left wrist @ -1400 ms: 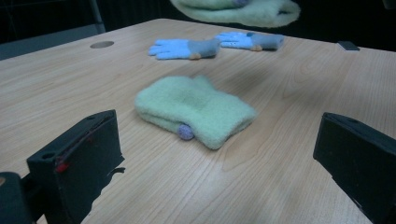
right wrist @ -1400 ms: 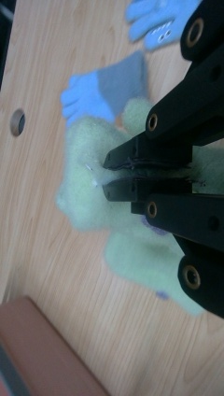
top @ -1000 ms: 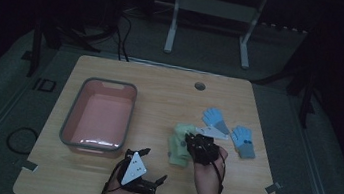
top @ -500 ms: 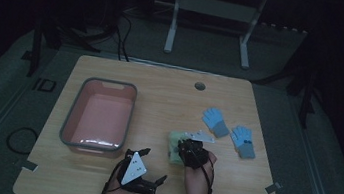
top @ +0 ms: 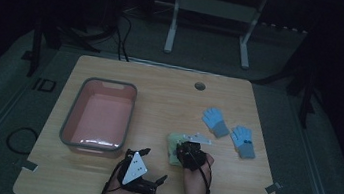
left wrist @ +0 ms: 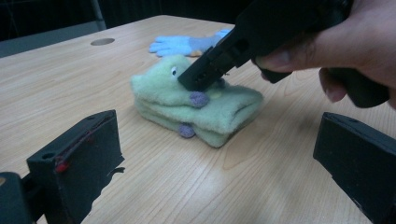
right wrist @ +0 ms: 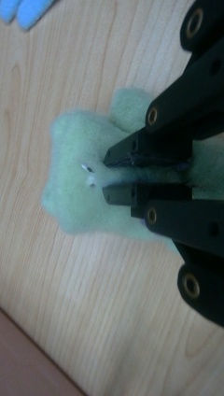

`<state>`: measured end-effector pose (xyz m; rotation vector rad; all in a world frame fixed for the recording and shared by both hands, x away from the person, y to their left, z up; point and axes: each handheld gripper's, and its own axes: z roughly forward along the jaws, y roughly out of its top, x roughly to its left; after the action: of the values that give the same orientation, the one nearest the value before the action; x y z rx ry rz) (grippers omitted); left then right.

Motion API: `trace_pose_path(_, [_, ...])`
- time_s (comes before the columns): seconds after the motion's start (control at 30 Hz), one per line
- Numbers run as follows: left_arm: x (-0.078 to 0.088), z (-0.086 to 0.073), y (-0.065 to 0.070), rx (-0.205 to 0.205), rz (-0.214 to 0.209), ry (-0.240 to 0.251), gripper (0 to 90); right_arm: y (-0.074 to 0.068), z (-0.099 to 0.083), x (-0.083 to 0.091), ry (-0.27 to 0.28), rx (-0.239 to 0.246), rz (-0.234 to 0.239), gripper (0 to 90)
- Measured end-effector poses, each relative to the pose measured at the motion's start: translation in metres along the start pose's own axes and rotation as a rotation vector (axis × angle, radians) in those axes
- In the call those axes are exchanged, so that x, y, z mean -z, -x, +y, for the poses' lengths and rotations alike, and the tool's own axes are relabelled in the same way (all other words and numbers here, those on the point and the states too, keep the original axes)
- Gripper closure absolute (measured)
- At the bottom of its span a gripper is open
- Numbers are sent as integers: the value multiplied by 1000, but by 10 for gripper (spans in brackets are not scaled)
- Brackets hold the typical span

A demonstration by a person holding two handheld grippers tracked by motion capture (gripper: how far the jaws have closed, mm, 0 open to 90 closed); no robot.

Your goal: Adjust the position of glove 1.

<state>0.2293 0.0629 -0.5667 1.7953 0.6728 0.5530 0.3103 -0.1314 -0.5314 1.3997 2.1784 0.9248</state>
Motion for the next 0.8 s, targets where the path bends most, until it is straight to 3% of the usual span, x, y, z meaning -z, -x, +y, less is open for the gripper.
trace_pose_path(0.1, [0,0,-1,8,7,-4,11,0,2,4,10,6,11,741])
trace_pose_path(0.23, [-1,0,-2,20,6,-8,11,6,6,17,23,23,51,568])
trace_pose_path(0.43, [-4,2,2,-29,20,-40,11,19,11,23,30,50,87,347])
trace_pose_path(0.47, [-4,2,2,-27,18,-46,11,22,12,24,27,58,95,281])
trace_pose_path(0.53, [-3,3,1,-8,10,-55,11,26,13,25,23,66,106,236])
trace_pose_path(0.6, [-1,5,-2,9,6,-51,11,38,14,28,45,54,128,160])
trace_pose_path(0.63, [0,6,-3,27,1,-61,11,41,14,29,45,64,118,155])
trace_pose_path(0.73, [3,11,-5,76,-45,-58,21,50,13,30,36,85,149,153])
trace_pose_path(0.8, [2,14,-6,51,-58,-69,29,56,12,30,50,122,140,156])
